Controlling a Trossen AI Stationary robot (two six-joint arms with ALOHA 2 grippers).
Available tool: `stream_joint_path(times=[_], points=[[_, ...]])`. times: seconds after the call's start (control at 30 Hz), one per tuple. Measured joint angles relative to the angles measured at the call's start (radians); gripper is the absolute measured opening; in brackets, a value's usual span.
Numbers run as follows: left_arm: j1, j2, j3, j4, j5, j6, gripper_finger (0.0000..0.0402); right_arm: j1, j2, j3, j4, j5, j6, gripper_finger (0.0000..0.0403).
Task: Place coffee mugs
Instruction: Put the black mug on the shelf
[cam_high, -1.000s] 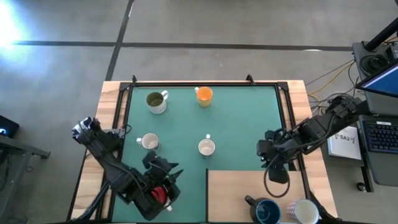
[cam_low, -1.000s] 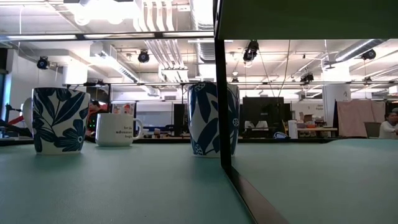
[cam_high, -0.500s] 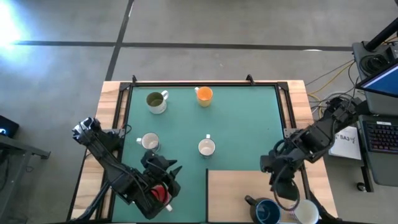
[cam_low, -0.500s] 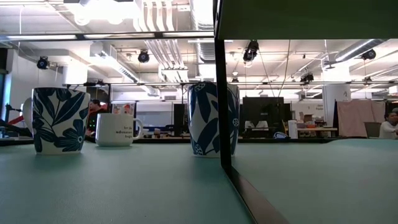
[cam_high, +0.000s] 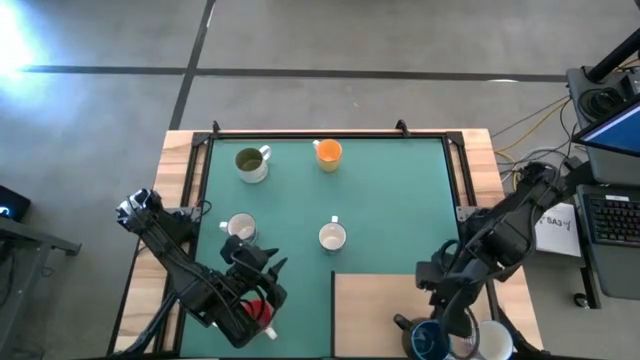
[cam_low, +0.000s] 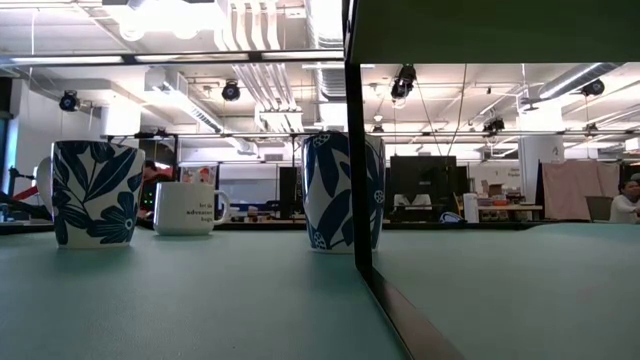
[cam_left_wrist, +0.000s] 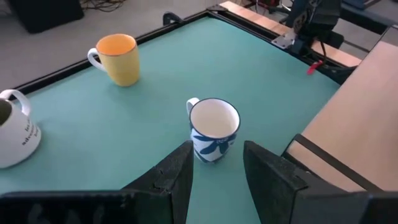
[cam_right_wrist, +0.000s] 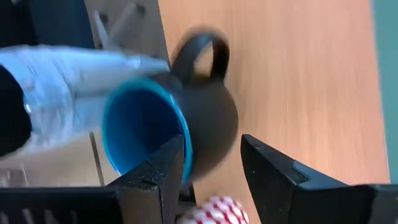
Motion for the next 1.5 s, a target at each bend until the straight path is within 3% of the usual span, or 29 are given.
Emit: stream_joint_path(times=[0.17,0.37,1.0,1.5], points=[[0.000,0.000,0.000,-0.011,0.002,0.012,0.0123,-0.013,0.017,0.028,0.059,0.081,0.028,0.0149],[-0.001,0.001,0.000,-0.037,0.005,0.014,0.0123,-0.024,0.104,0.081,0.060,0.098,0.036,0.0149],[-0.022,0.001,0.000,-0.076,0.030,0.015,0.0123,-0.030,0.438,0.533,-0.346,0.145,0.025,0.0151],[-0.036,0.001,0.000,-0.076,0.047,0.012,0.0123,-0.016,0.489,0.571,-0.365,0.144,0.066,0.0151]])
